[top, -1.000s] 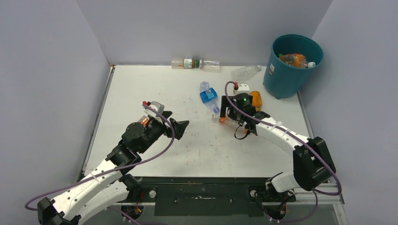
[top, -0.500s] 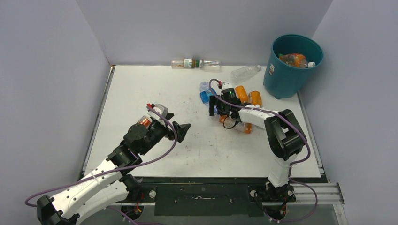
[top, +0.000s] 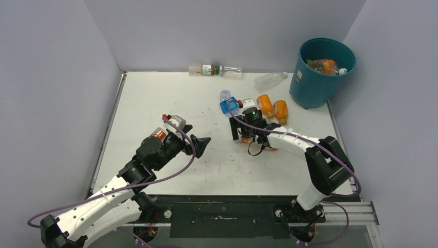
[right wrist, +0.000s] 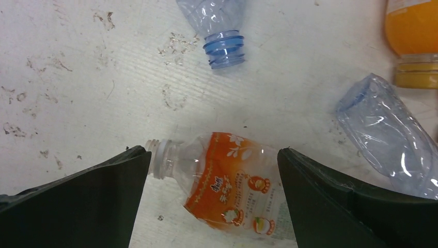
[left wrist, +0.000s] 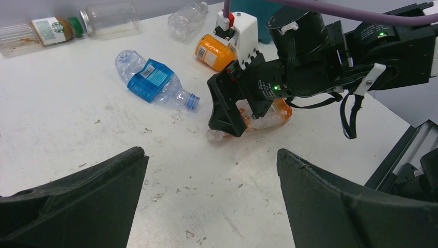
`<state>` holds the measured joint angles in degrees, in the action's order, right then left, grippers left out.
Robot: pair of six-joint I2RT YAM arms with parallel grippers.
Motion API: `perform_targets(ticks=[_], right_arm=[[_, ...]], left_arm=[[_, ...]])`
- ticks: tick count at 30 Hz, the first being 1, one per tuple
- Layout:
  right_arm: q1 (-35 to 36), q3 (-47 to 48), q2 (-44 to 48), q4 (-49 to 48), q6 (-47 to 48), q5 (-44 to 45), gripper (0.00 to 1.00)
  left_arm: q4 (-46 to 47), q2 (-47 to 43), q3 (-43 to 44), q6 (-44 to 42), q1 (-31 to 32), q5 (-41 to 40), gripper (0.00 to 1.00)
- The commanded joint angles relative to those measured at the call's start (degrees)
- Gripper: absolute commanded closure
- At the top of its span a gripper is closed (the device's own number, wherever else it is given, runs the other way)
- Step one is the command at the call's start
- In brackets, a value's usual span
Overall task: Put the plastic bottles in the bin
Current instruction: Pick up the plastic bottle at the center of the board.
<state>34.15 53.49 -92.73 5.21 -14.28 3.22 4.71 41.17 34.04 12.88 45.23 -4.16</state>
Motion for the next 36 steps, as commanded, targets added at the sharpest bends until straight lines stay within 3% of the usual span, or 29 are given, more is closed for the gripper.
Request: perform_targets(ticks=[1, 12, 18, 28, 32, 36], right_arm=[[1.4, -2.0, 4.1, 1.4, 1.4, 5.7, 0.0], [7.4, 1.5, -0.3, 8.4, 6.7, 14.1, 0.03], [7.1, 4.3, -3.8, 8.3, 6.9, 13.2, 0.09], [7.1, 4.9, -6.0, 7.0, 2.0, 13.3, 0.64], [7.3, 3.2, 0.0, 4.8, -1.2, 10.1, 0.83], [7.5, -0.5, 11.1, -1.4, -4.9, 1.6, 0.95]], left_arm=[[2.1, -0.5, 1.8, 0.1, 0.2, 1.2, 0.04], [2.7, -0.1, 1.6, 0.1, 0.6, 2.0, 0.04], [2.6, 0.0, 1.5, -0.2, 1.6, 1.8, 0.04], [2.0, -0.2, 1.7, -0.6, 2.2, 1.0, 0.04], [2.3, -1.1, 1.5, -0.5, 2.2, -0.2, 0.04], [4.7, -3.8, 0.0, -0.1, 2.2, -2.2, 0.04]])
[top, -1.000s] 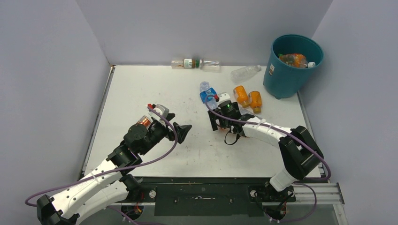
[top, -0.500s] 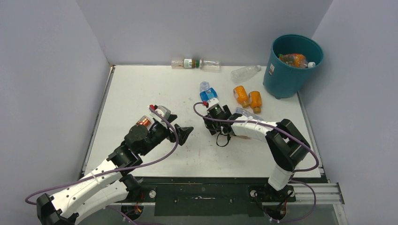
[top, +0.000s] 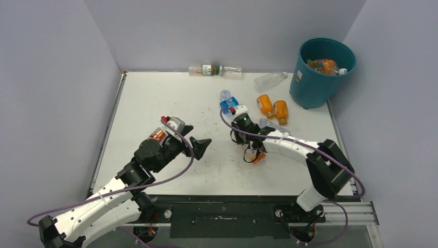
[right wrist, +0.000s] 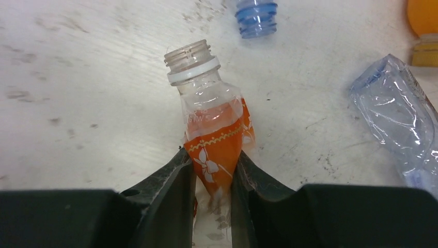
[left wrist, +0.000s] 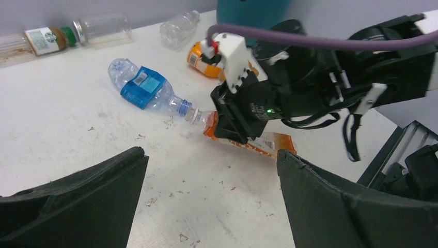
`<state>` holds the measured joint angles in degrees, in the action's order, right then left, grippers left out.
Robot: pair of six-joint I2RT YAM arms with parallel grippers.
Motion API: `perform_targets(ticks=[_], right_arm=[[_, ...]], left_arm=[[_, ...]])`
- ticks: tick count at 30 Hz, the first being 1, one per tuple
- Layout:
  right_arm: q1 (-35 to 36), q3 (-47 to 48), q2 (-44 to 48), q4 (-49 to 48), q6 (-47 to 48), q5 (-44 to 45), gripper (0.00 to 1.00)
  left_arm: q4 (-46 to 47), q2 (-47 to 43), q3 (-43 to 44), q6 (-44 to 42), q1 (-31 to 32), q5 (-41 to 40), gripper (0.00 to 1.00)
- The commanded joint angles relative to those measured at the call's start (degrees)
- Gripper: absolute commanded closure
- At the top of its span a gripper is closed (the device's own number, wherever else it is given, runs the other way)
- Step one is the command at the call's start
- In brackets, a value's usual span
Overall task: Put the plastic bottles in the bin
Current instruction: Pick up the plastic bottle at the center of the board.
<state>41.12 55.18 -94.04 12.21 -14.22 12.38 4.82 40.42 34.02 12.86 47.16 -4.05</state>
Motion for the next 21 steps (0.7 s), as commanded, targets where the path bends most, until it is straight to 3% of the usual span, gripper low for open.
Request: perform_targets(ticks=[1, 6, 11, 16, 21], right_arm=[[0.6, -4.0, 15.8, -11.0, -6.1, -11.1, 0.95], [0.6, -14.5, 29.5, -33.2, -12.7, -26.5, 0.95], [1.0, -25.3, 36.7, -61.0, -24.4, -34.8, 0.95], [1.3, -29.4, 35.0, -81.3, -34.8, -38.6, 0.95], [2.7, -31.7, 29.3, -99.5, -44.7, -38.0, 0.95]], left_arm=[[5.4, -3.9, -0.5, 0.2, 0.2, -2.4, 0.04], [8.8, -6.8, -2.0, 1.0, 0.3, 2.2, 0.04], [10.3, -4.5, -0.8, 3.0, 0.1, 16.4, 0.04], [19.1, -3.3, -3.7, 7.6, -0.1, 29.3, 0.04], [24.0, -4.5, -6.2, 8.5, -0.1, 30.1, 0.04]])
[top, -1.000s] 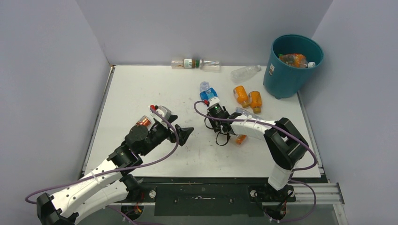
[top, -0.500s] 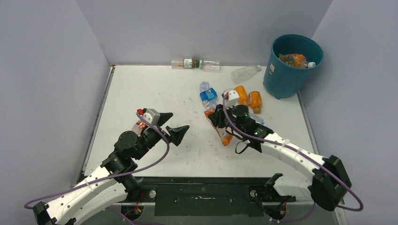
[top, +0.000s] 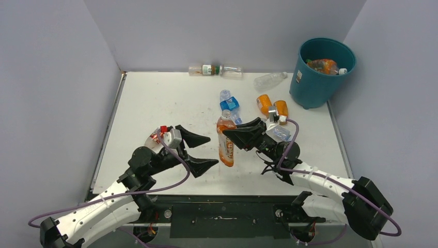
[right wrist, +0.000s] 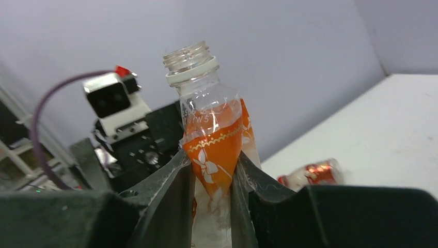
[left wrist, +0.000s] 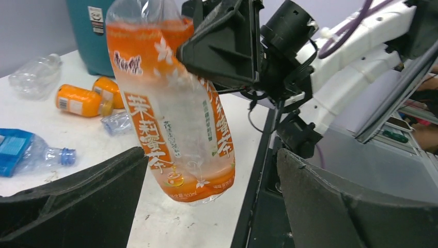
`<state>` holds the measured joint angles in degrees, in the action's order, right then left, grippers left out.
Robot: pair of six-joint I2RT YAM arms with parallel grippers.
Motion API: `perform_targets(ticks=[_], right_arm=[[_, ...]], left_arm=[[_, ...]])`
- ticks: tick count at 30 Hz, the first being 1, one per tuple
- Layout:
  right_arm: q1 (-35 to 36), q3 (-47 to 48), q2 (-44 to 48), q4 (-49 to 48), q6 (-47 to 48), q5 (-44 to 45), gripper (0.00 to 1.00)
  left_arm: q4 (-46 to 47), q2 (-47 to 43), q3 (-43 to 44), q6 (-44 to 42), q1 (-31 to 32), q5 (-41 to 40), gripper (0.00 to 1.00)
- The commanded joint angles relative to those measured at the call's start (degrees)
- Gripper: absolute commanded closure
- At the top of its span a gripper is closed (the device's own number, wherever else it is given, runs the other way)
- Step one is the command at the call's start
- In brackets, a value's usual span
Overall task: Put the plastic bottles in the bin
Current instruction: Pick up the plastic bottle at the center of the board.
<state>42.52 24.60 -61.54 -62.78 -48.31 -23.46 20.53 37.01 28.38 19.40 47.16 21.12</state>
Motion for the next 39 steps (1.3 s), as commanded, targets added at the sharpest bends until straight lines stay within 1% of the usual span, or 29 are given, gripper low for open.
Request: perform_targets(ticks=[1, 4, 5, 10, 14, 15, 19, 21, 22, 27, 30, 33, 35, 37, 39], right_arm=[[1.6, -1.3, -4.8, -28.2, -12.6, -1.9, 0.95], [2.7, -0.4, -10.5, -37.9, -18.1, -2.1, 0.95], [3.3, 0.4, -12.1, -39.2, -19.5, -2.5, 0.95], [7.5, 4.8, -15.6, -39.3, -18.7, -4.7, 0.95], [10.5, 7.2, -16.8, -39.3, -18.0, -5.5, 0.95], [11.1, 7.8, -16.7, -39.3, -17.9, -5.8, 0.95], [12.1, 8.9, -14.9, -39.0, -16.6, -7.0, 0.95], [12.1, 8.6, -13.4, -37.1, -15.5, -7.0, 0.95], [12.3, 8.6, -12.7, -36.0, -14.8, -6.9, 0.95], [14.0, 11.3, -12.1, -34.2, -13.5, -8.6, 0.95], [14.7, 12.2, -10.6, -30.8, -11.2, -9.8, 0.95], [15.0, 12.8, -7.1, -25.5, -7.8, -10.6, 0.95], [15.2, 13.2, -4.4, -20.3, -4.6, -10.8, 0.95], [15.4, 13.4, -1.8, -14.6, -1.2, -10.5, 0.95], [15.6, 13.5, 0.1, -10.2, 1.1, -10.1, 0.95]], left_arm=[[7.8, -1.0, -0.5, 1.5, -0.1, 4.6, 0.04], [7.6, -0.2, -0.3, 1.4, -0.1, 5.6, 0.04], [8.2, 0.1, -0.3, 1.6, 0.0, 6.5, 0.04], [9.5, 0.8, -0.7, 2.0, 0.1, 9.1, 0.04], [8.8, 1.1, -0.6, 1.3, 0.1, 8.1, 0.04], [8.7, 1.1, -0.6, 1.1, 0.0, 7.4, 0.04], [6.9, -1.4, -1.1, 0.0, -0.1, -1.6, 0.04], [7.1, -3.4, -1.8, -0.1, -0.1, -4.3, 0.04], [7.5, -4.0, -2.1, -0.1, -0.1, -4.2, 0.04], [8.8, -2.1, -1.5, 1.9, -0.2, -0.1, 0.04], [8.7, -1.9, -1.2, 2.4, -0.3, -0.4, 0.04], [8.6, -4.3, -1.8, 2.0, -0.6, -3.7, 0.04], [8.1, -6.3, -2.2, 1.3, -0.7, -5.5, 0.04], [7.8, -7.6, -2.2, 0.8, -0.7, -5.5, 0.04], [7.8, -8.4, -2.0, 0.7, -0.8, -3.7, 0.04]])
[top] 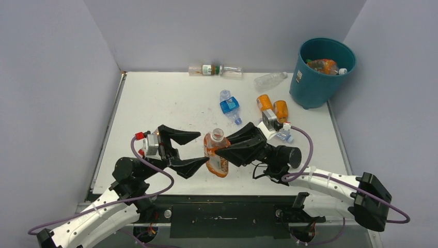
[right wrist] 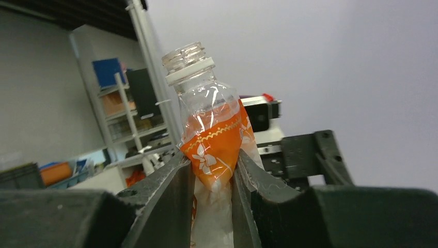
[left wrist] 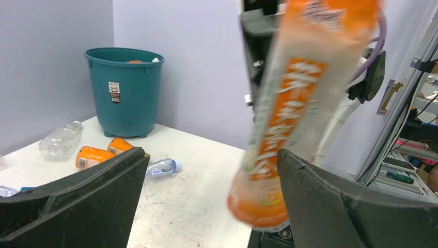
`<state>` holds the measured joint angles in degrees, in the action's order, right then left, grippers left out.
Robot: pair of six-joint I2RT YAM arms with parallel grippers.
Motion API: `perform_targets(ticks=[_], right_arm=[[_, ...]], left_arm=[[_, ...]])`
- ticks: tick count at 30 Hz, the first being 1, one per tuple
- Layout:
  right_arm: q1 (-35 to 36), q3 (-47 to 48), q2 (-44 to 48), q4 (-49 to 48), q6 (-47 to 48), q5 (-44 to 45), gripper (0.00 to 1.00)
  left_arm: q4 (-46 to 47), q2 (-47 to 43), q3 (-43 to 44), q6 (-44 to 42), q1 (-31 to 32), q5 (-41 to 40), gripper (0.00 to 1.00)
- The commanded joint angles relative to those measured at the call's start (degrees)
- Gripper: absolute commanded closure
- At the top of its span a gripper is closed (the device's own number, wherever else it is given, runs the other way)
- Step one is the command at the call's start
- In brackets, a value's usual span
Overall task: Put the plastic bottles in the bin
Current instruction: Pick up the plastic bottle at the center of the board.
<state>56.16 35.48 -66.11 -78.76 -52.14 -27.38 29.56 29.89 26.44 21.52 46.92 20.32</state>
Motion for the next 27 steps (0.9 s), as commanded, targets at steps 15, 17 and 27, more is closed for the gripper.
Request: perform_targets(ticks=[15, 17, 27], right_arm=[[3.5, 3.6, -1.3, -1.4, 1.9, -6.2, 0.95], [3.6, 3.4, -2.9, -4.5, 0.7, -5.8, 0.95], [3.6, 1.6, -2.3, -2.9, 2.7, -1.2, 0.95]], left_arm=[[17.8, 10.1, 0.0, 14.1, -0.7, 27.6, 0.04], [17.9, 10.5, 0.1, 14.0, -0.6, 28.6, 0.01], [10.3, 10.2, 2.0, 8.4, 0.7, 28.5, 0.68]])
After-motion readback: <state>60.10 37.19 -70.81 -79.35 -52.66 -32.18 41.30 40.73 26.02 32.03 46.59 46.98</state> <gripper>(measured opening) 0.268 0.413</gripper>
